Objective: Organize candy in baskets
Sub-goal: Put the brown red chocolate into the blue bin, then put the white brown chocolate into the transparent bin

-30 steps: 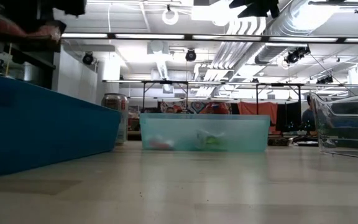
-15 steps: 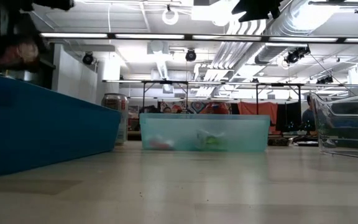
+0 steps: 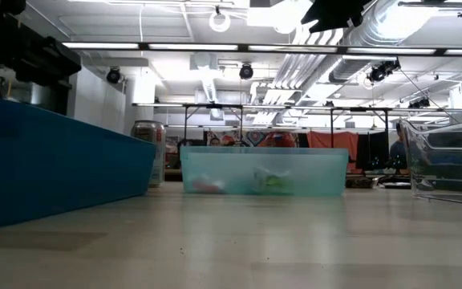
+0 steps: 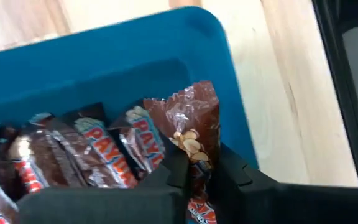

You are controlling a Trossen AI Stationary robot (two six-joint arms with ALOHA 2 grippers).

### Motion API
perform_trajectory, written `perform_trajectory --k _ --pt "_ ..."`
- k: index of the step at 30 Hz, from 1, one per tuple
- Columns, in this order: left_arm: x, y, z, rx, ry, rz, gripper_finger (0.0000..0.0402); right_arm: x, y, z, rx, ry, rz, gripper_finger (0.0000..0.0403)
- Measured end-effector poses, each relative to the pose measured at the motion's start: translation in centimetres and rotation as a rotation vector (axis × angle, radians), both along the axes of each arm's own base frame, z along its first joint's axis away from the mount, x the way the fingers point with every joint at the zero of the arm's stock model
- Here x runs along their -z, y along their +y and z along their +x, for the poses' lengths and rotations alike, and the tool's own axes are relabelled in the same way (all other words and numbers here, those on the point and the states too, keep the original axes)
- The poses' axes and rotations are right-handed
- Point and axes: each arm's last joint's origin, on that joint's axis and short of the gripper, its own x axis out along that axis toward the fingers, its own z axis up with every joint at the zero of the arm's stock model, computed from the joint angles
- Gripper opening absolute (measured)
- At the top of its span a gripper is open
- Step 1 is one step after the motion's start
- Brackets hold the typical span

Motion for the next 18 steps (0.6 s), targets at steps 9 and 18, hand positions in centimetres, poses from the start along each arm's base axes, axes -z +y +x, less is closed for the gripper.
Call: perform_trajectory --k 9,18 --pt "-0.12 0.39 0.58 0.005 0.022 -0.083 0.0101 -0.01 0.0 0.0 -0.004 0.008 -0.012 0.0272" --pt "-0.73 0.85 0.64 -0.018 0.032 -0.12 0.0185 -0.01 0.0 0.0 -0.003 0.006 -0.01 0.0272"
